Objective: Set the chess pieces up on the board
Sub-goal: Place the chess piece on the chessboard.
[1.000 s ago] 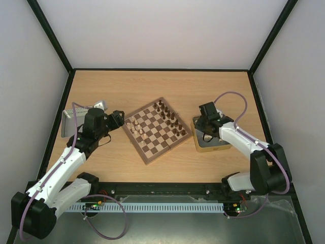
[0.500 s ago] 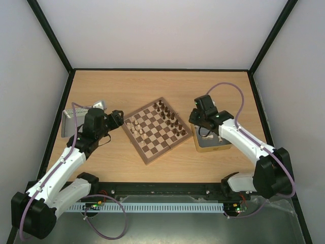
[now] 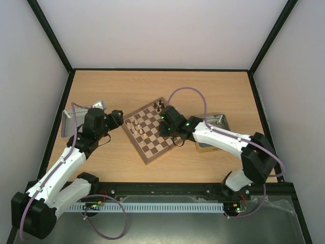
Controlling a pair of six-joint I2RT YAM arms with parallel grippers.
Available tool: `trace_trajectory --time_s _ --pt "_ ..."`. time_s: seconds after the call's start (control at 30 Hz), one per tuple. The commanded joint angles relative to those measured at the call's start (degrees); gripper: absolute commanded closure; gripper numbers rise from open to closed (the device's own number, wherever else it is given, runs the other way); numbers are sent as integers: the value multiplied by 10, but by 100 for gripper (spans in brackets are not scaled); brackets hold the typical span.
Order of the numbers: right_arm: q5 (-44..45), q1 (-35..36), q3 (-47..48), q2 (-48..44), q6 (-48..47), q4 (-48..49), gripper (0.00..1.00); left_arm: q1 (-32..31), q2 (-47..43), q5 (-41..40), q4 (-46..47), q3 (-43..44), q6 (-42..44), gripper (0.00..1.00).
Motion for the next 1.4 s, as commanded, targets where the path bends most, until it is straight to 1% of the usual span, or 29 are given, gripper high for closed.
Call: trace_trajectory --time_s 0.0,0.23,0.5,0.7,0.83,1.37 --pt "29 61 40 51 -31 31 98 5 -3 -9 1 -1 0 24" --pt "19 93 56 116 -28 62 98 6 -8 -9 -3 0 0 24" --pt "28 104 90 169 -42 46 98 8 -7 -8 -3 -1 3 24" --pt "21 109 97 184 -47 41 98 9 -7 -8 -4 -1 5 23" --pt "18 110 97 190 -46 41 96 10 -6 -8 -4 -3 5 24" --pt "42 110 90 201 -63 63 93 11 -5 -6 -5 -3 6 24"
